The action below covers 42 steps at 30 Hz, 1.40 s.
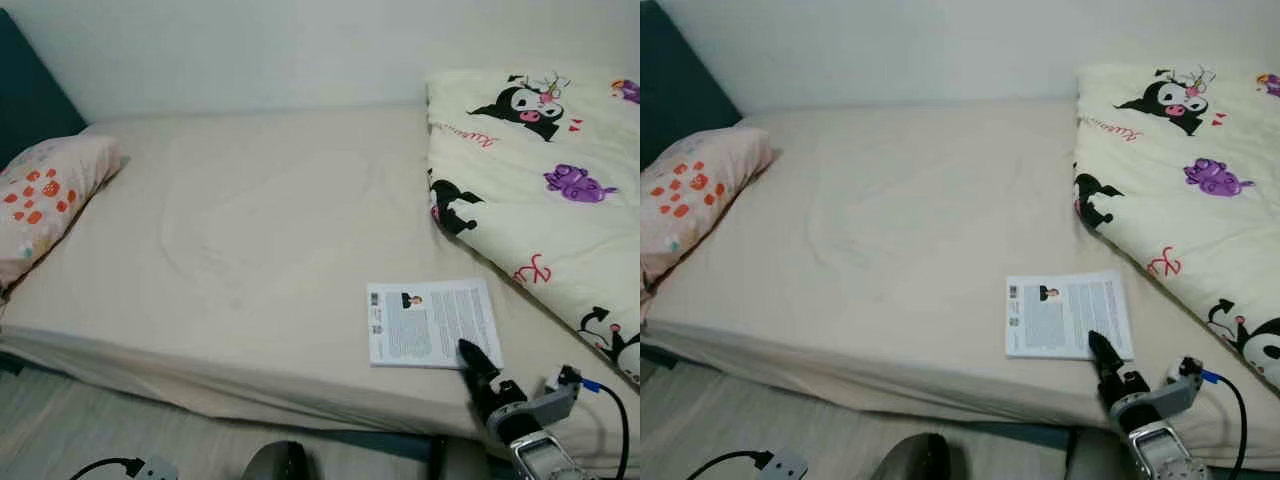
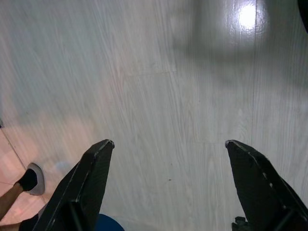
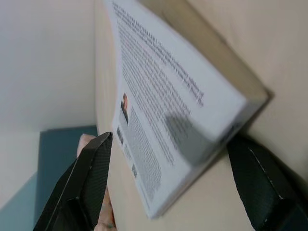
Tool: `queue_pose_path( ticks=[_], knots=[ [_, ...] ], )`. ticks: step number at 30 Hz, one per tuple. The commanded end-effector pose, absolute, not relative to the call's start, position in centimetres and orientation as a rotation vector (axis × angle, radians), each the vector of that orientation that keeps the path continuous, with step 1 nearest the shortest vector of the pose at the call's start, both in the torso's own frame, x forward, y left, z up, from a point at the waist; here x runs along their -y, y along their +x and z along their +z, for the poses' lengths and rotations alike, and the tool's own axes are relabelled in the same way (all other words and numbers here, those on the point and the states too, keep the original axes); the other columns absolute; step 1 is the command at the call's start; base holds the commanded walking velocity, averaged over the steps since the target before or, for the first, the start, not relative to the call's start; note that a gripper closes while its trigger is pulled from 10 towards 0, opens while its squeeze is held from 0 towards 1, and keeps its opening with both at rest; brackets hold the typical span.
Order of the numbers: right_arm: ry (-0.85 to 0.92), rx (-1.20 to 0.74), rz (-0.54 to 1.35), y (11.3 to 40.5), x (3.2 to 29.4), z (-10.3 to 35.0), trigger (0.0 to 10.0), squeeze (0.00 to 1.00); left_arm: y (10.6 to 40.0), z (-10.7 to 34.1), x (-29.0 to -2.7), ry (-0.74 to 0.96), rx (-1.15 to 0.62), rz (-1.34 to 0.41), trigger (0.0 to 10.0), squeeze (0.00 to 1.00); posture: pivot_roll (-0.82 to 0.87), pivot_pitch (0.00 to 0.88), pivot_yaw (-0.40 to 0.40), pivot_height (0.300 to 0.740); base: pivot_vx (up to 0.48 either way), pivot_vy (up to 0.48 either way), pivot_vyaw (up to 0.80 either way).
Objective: Clean up the room
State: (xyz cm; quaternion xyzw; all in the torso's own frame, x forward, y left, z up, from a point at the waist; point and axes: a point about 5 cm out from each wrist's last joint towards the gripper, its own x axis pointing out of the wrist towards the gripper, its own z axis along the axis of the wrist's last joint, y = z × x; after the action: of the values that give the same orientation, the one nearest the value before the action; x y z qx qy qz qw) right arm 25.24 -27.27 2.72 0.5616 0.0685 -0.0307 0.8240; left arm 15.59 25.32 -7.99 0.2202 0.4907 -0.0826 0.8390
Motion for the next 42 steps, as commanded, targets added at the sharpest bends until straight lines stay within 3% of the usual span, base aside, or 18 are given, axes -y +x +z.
queue_pose_path(
  ticks=[1,11,12,19,25,29,31,32,34,35,36,37,40,42],
  knots=[
    [1.222,-0.167,-0.176,24.7,27.7,1.3,10.0,0.00,14.5,-7.8,-27.2,0.495,-1.073,-0.164,10.0,0.00,0.14,0.235,0.240,0.591,0.000,0.000,0.00],
    [1.234,-0.132,-0.260,26.6,28.2,1.6,10.0,0.00,13.9,-7.2,-29.0,0.494,-1.059,-0.143,10.0,0.00,0.21,0.262,0.242,0.591,0.000,0.000,0.00],
    [1.237,-0.103,-0.251,27.0,28.3,2.0,0.0,0.00,13.9,-7.1,-29.1,0.486,-1.054,-0.131,10.0,0.00,0.23,0.266,0.234,0.591,0.000,0.000,0.00],
    [1.214,-0.009,-0.157,29.2,28.7,4.6,0.0,0.00,16.2,-5.9,-29.5,0.398,-0.952,-0.002,10.0,0.00,0.20,0.246,0.199,0.591,0.000,0.000,0.00],
    [1.170,0.032,-0.039,30.1,28.9,6.3,0.0,0.00,22.9,-1.2,-31.3,0.206,-0.700,0.264,10.0,0.00,0.14,0.170,0.158,0.591,0.000,0.000,0.00],
    [1.160,0.058,0.027,30.4,28.7,7.2,0.0,0.00,26.3,2.0,-32.0,0.118,-0.547,0.336,10.0,0.00,0.11,0.130,0.141,0.591,0.000,0.000,0.00],
    [1.117,0.066,0.147,31.1,27.3,8.5,0.0,0.00,29.5,5.5,-32.1,-0.047,-0.369,0.379,10.0,0.00,0.09,0.110,0.132,0.591,0.000,0.000,0.00],
    [1.117,0.066,0.147,31.1,27.3,8.5,0.0,0.00,29.5,5.5,-32.1,-0.047,-0.369,0.379,10.0,0.00,0.09,0.110,0.132,0.591,0.000,0.000,0.00],
    [1.064,0.167,0.366,32.0,24.5,12.4,0.0,0.00,33.2,9.4,-30.1,-0.396,-0.170,0.240,10.0,0.00,0.06,0.042,0.114,0.591,0.000,0.000,0.00],
    [1.064,0.167,0.366,32.0,24.5,12.4,0.0,0.00,33.2,9.4,-30.1,-0.396,-0.170,0.240,10.0,0.00,0.06,0.042,0.114,0.591,0.000,0.000,0.00],
    [1.048,0.207,0.434,32.2,23.6,13.8,0.0,0.00,34.3,10.6,-29.2,-0.513,-0.105,0.162,10.0,0.00,0.05,0.029,0.114,0.591,0.000,0.000,0.00],
    [1.039,0.288,0.494,32.3,23.0,16.3,0.0,0.00,35.5,12.2,-27.5,-0.705,-0.034,-0.020,10.0,0.00,0.04,0.008,0.116,0.591,0.000,0.000,0.00],
    [1.035,0.335,0.522,32.4,22.9,17.7,0.0,0.00,36.1,13.3,-26.4,-0.818,0.012,-0.143,10.0,0.00,0.04,0.003,0.117,0.591,0.000,0.000,0.00],
    [1.020,0.420,0.580,32.5,22.8,20.6,0.0,0.00,36.2,14.4,-23.5,-0.917,0.050,-0.447,10.0,0.00,0.03,0.000,0.120,0.591,0.000,0.000,0.00]
  ],
)
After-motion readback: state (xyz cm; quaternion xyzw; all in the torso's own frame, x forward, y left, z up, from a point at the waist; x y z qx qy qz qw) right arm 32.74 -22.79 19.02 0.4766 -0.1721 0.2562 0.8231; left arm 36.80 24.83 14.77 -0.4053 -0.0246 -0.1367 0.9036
